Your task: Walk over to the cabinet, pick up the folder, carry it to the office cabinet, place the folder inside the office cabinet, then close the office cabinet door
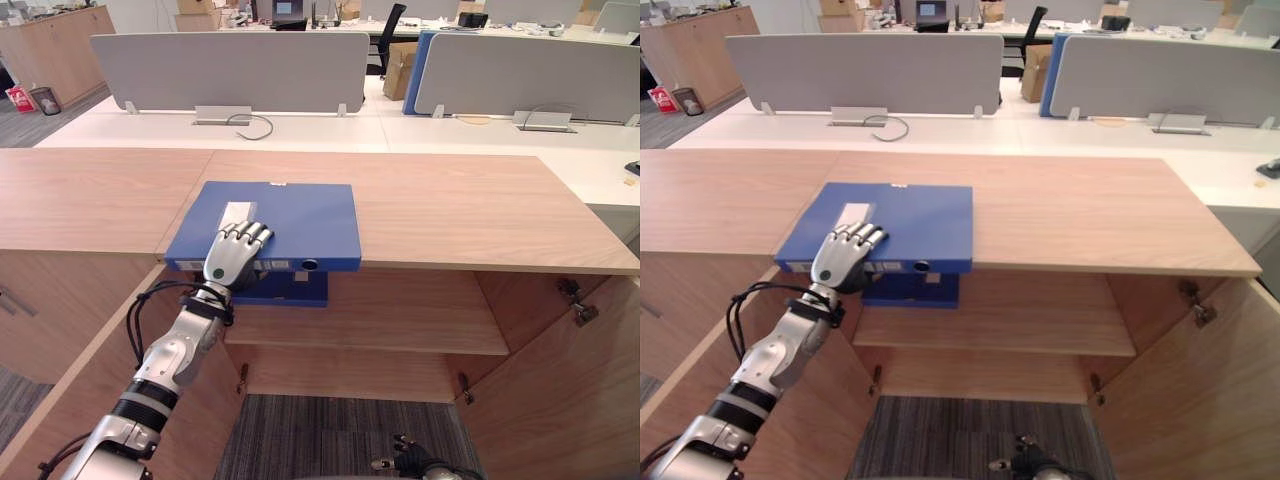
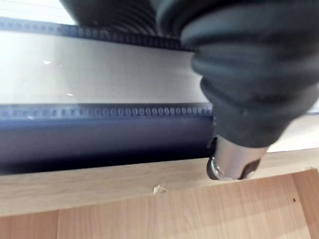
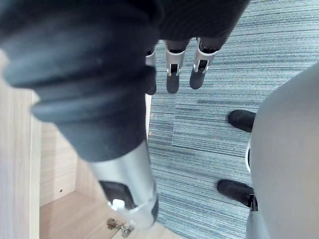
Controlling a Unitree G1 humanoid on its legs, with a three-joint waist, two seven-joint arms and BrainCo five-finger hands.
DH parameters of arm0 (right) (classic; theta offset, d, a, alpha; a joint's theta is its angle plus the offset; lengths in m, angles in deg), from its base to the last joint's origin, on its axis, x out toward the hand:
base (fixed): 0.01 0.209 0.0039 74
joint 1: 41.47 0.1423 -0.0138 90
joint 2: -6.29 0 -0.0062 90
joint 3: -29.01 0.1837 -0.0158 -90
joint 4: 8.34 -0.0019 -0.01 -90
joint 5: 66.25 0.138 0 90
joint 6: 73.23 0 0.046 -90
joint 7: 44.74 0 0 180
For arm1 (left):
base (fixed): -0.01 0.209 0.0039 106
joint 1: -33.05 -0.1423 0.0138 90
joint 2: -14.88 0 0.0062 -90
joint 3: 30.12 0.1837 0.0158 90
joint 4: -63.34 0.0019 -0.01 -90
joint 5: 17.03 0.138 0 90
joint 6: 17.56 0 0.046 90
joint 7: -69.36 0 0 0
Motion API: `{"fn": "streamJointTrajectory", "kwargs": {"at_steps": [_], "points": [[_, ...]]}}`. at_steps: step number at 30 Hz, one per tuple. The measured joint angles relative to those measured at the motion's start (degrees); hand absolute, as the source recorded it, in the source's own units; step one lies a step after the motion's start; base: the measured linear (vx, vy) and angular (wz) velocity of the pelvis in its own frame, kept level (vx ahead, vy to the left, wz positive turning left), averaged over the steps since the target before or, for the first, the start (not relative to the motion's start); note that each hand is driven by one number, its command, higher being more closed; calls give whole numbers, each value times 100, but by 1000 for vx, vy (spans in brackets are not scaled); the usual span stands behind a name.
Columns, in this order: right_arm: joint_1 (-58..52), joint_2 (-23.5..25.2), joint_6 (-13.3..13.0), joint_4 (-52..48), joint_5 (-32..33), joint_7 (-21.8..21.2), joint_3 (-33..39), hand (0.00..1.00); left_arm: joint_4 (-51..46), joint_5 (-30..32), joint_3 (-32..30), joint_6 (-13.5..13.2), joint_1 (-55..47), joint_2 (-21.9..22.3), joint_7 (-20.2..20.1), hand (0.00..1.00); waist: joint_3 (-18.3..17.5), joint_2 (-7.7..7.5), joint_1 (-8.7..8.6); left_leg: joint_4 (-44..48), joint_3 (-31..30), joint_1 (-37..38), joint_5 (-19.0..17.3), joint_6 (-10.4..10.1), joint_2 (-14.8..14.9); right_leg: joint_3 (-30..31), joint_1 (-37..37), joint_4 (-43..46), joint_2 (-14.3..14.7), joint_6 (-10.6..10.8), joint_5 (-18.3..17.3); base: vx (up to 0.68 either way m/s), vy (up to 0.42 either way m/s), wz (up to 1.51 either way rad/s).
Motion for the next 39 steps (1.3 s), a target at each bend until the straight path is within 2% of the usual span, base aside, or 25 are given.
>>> {"fn": "streamJointTrajectory", "kwargs": {"at_steps": [1, 4, 6, 7, 8, 9, 11, 12, 13, 14, 15, 16, 17, 19, 21, 22, 25, 30, 32, 36, 39], "points": [[-4, 0, 0, 1, 0, 1, 0, 0, -20, -3, -4, 19, -4, 30, -1, 100, 0, 1, 0, 0, 0, 0, 0, 0, -2, 0, 0, 0, -3, 0, 1, -7, 33, 0], [-25, 3, 2, 3, 4, 41, 35, 0, -747, -117, -268, 109, -440, 563, -207, 100, 0, 21, 15, -21, -10, -12, 7, 11, -21, -2, -5, -1, -24, 4, 2, 2, 39, 0], [-73, -11, 4, 10, 22, 97, 210, 0, -1892, -649, -339, 35, -1053, 1102, -381, 100, -14, 63, 59, -76, -20, -32, 28, 37, -34, 1, -23, 2, -45, 7, -1, 35, 42, 1], [-96, -15, 5, 13, 63, 101, 295, 0, -2188, -985, -336, -20, -1179, 1209, -442, 100, -21, 76, 85, -75, -20, -39, 28, 37, -37, 1, -28, 2, -50, 8, -1, 38, 39, 4], [-157, -48, 8, 19, 309, 104, 401, 0, -2712, -2088, -342, -260, -1396, 1440, -681, 100, -37, 102, 141, -75, -21, -45, 28, 37, -45, 2, -30, 3, -56, 15, -8, 37, 32, 5], [-203, -59, 10, 20, 478, 108, 510, 0, -3021, -2845, -345, -403, -1532, 1580, -815, 100, -52, 125, 167, -75, -29, -46, 27, 37, -49, 2, -29, 6, -59, 23, -16, 35, 28, 6], [-264, -115, 8, 20, 915, 109, 529, 0, -3276, -4884, -346, -707, -1785, 1769, -1263, 100, -80, 171, 249, -73, -34, -47, 27, 37, -49, 2, -30, 12, -58, 26, -23, 12, 9, 2], [-272, -132, 0, 15, 1176, 111, 556, 0, -3313, -6053, -350, -798, -1987, 1824, -1526, 100, -94, 199, 262, -69, -33, -50, 26, 36, -42, 6, -42, 36, -54, 24, -37, -8, 11, -4], [-278, -129, -17, 0, 1396, 116, 687, 0, -3318, -6948, -387, -801, -2215, 1892, -1727, 100, -107, 220, 262, -68, -23, -55, 24, 34, -29, 35, -78, 83, -47, 23, -58, -19, 7, -7], [-280, -129, -28, -21, 1471, 127, 728, 0, -3335, -7327, -416, -801, -2340, 1941, -1828, 100, -113, 229, 268, -67, -5, -66, 23, 33, -19, 66, -119, 121, -42, 21, -73, -33, 9, -16], [-336, -124, -62, -219, 1703, 161, 752, 0, -3409, -8221, -467, -804, -2590, 2026, -2045, 100, -126, 244, 277, -58, 56, -118, 21, 31, 7, 117, -227, 211, -31, 10, -96, -30, 10, -20], [-476, -100, -103, -611, 1874, 202, 791, 0, -3449, -8856, -566, -805, -2788, 2093, -2229, 100, -122, 242, 284, -50, 102, -139, 21, 31, 26, 163, -283, 249, -19, 2, -101, -28, 8, -22], [-574, -82, -122, -886, 1940, 221, 831, 0, -3448, -9177, -655, -804, -2891, 2140, -2321, 100, -124, 244, 284, -47, 121, -141, 19, 28, 33, 191, -308, 271, -14, -4, -106, -16, 4, -22], [-923, -31, -226, -2049, 2103, 292, 997, 0, -3457, -10425, -1029, -802, -3216, 2372, -2522, 100, -139, 255, 247, -20, 181, -192, 12, 23, 52, 258, -415, 374, -9, -16, -134, -11, 6, -15], [-1157, 58, -305, -2979, 2263, 355, 1290, 0, -3475, -11099, -1281, -819, -3348, 2591, -2545, 100, -136, 240, 234, 1, 190, -209, 12, 23, 52, 264, -436, 393, -11, -16, -134, -3, 3, -2], [-1281, 132, -383, -3556, 2266, 411, 1478, 0, -3510, -11382, -1423, -852, -3475, 2693, -2544, 100, -149, 236, 217, 2, 203, -207, 9, 25, 53, 269, -435, 393, -11, -16, -135, 0, 0, 0], [-1456, 308, -496, -4749, 2266, 571, 1813, 0, -3701, -11620, -1592, -884, -3786, 2765, -2544, 100, -150, 232, 199, 3, 224, -210, 7, 25, 59, 280, -446, 394, -9, -16, -135, 0, 0, 0], [-1520, 539, -655, -7018, 2241, 761, 2073, 0, -4002, -11530, -1762, -837, -4032, 2830, -2549, 100, -178, 210, 204, 4, 426, -218, -27, 15, 119, 483, -595, 445, 43, -19, -133, -7, 12, -20], [-1518, 540, -691, -7635, 2245, 758, 2123, 0, -4015, -11403, -1769, -768, -4031, 2827, -2601, 100, -202, 192, 173, 12, 473, -219, -44, 15, 131, 550, -598, 453, 58, -20, -132, 36, 8, -18], [-1144, 450, -970, -8449, 2318, 646, 2188, 0, -4014, -11193, -1762, -632, -4008, 2776, -2722, 100, -229, 160, 116, 27, 622, -201, -94, 16, 154, 712, -650, 478, 83, -23, -128, 16, 19, -19], [-749, 161, -1060, -8557, 2863, 461, 1842, 0, -4014, -11159, -1717, -631, -3939, 2647, -2774, 100, -245, 133, 138, 74, 763, -215, -142, 15, 174, 860, -736, 535, 104, -27, -124, 2, 30, -28]]}}
